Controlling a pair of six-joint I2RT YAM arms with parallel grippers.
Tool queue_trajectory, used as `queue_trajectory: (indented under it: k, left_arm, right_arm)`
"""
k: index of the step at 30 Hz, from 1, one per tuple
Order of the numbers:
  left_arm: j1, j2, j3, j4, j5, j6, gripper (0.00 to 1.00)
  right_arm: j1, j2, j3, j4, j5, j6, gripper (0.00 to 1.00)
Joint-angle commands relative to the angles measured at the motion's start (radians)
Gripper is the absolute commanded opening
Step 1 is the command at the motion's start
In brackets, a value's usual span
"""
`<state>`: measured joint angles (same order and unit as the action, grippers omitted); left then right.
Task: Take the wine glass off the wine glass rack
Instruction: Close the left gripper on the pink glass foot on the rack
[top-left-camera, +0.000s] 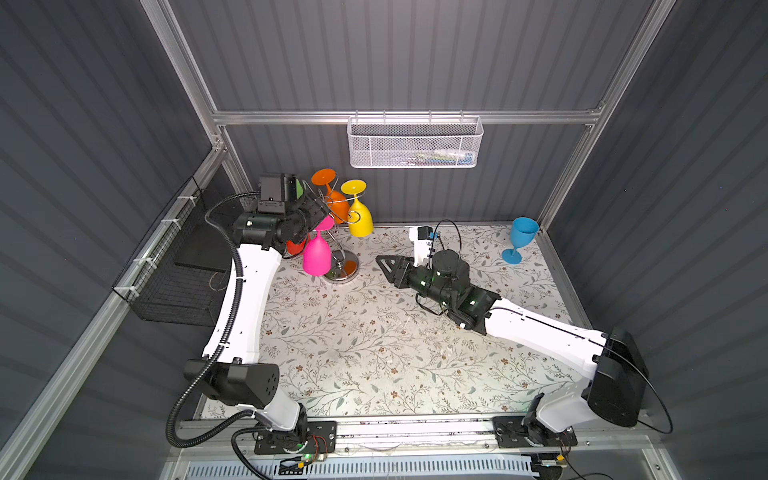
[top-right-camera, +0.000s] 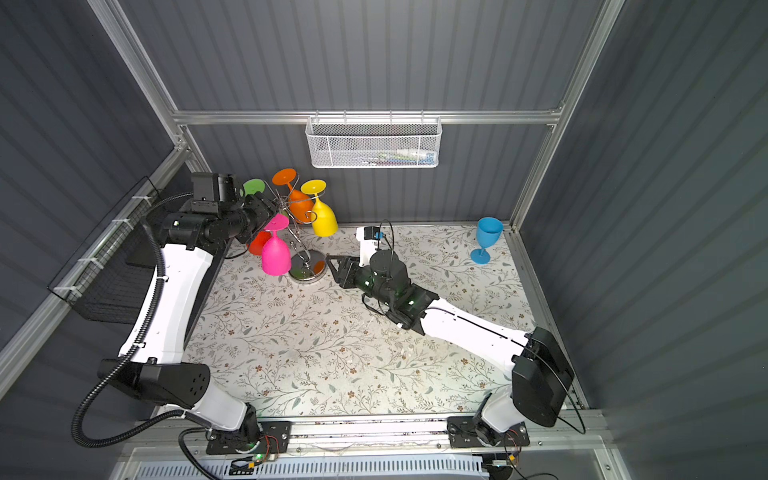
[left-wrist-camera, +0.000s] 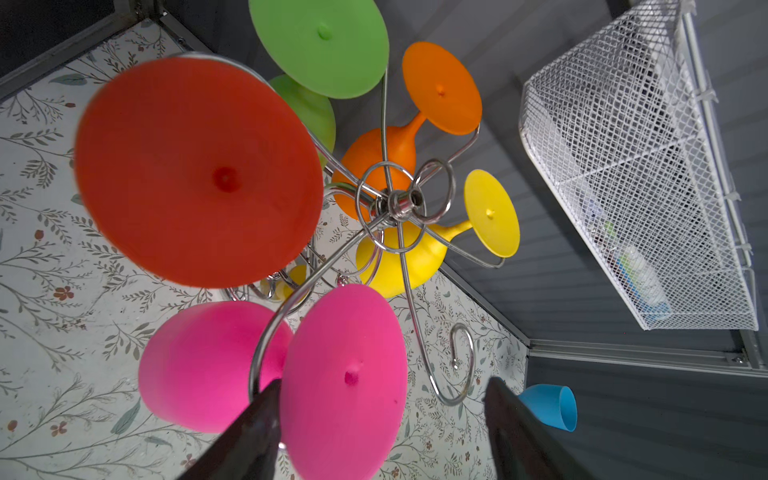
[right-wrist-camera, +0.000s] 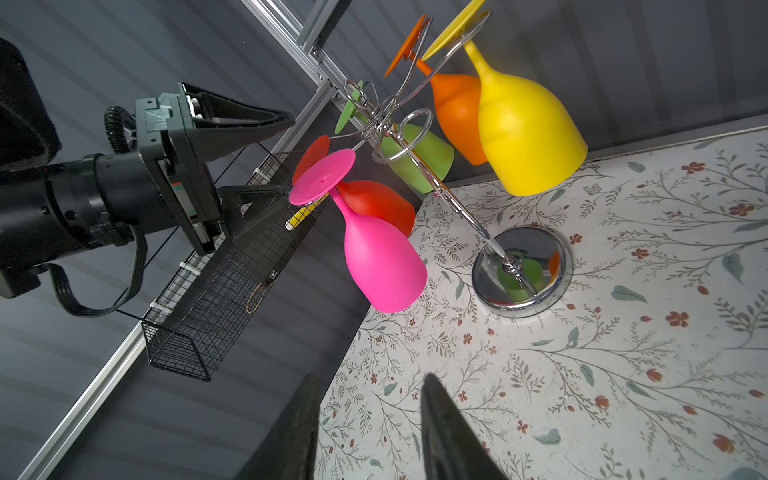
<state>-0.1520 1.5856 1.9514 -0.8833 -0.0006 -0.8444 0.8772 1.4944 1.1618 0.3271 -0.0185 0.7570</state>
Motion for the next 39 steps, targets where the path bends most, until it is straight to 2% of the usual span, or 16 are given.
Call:
queue_trajectory:
  k: [1,9,17,26,33,39]
  left_arm:
    - [0.016,-0.031,-0.038,0.028,0.044,-0.067,0.71]
    - [0.050,-0.074,-0.114,0.101,0.100,-0.146,0.57]
    - [0.063,-0.105,-0.186,0.155,0.141,-0.187,0.29]
    - [0.070,-0.145,-0.243,0.177,0.139,-0.206,0.07]
    - [0.075,-0.159,-0.253,0.182,0.139,-0.212,0.00]
    - [0.076,-0.179,-0.263,0.185,0.145,-0.216,0.00]
  right_arm:
    - [0.003,-0.023,-0.016,0.044,0.003,0.003,0.42]
    - [0.003,-0.039,-0.036,0.064,0.014,0.009,0.41]
    - [0.003,-0.050,-0.057,0.082,0.018,0.014,0.41]
    - [0.006,-0.062,-0.073,0.099,0.020,0.012,0.41]
    - [0.011,-0.068,-0.073,0.094,0.031,0.002,0.41]
    - [0.015,-0.072,-0.073,0.092,0.038,-0.005,0.40]
